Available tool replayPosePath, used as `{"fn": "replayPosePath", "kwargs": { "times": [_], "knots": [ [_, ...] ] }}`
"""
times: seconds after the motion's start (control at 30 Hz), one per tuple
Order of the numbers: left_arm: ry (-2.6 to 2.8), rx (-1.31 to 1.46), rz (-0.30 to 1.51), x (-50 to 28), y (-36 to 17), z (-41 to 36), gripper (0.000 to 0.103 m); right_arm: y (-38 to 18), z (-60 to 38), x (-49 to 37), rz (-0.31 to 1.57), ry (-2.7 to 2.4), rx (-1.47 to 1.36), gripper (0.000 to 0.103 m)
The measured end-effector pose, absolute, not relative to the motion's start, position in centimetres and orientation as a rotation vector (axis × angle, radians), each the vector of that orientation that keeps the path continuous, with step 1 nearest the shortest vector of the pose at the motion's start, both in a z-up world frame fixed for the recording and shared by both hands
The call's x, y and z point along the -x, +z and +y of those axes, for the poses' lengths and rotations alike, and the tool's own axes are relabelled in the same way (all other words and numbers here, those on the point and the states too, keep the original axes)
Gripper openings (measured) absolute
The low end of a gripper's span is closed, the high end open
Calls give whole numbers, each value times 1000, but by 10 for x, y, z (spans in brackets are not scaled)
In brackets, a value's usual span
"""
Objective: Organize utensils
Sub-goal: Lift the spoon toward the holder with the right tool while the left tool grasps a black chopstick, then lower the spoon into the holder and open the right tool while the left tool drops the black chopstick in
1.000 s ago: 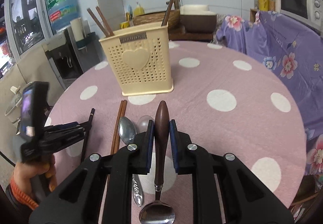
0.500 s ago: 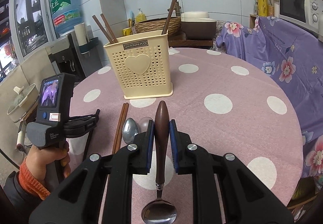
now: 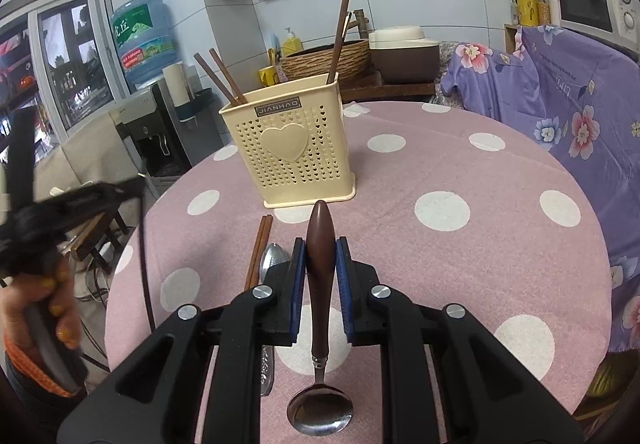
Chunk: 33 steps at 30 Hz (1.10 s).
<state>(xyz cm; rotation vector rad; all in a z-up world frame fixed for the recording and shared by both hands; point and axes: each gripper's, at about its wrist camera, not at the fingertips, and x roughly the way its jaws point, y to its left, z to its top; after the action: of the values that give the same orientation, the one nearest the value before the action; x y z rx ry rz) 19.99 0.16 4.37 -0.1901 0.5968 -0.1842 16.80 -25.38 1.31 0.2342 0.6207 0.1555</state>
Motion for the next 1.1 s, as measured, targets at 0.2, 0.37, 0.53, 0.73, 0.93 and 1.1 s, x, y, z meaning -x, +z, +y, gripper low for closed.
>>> {"fn": "replayPosePath", "kwargs": {
  "times": [0.2, 0.37, 0.53, 0.73, 0.93, 1.1],
  "knots": [
    [-196, 212, 530, -176, 56, 10, 8, 14, -260, -165, 622, 165, -261, 16],
    [-210, 238, 509, -172, 57, 16, 8, 17, -260, -162, 614, 172, -260, 16],
    [-226, 251, 501, -174, 60, 18, 8, 21, -259, -161, 616, 196, -266, 16],
    [-262, 246, 470, -183, 74, 12, 8, 35, -257, -166, 592, 226, -263, 16],
    [-301, 248, 430, -206, 99, -1, 8, 74, -245, -187, 521, 248, -210, 16],
    [-335, 257, 374, -234, 147, -12, 8, 131, -236, -223, 442, 244, -166, 16]
  ]
}}
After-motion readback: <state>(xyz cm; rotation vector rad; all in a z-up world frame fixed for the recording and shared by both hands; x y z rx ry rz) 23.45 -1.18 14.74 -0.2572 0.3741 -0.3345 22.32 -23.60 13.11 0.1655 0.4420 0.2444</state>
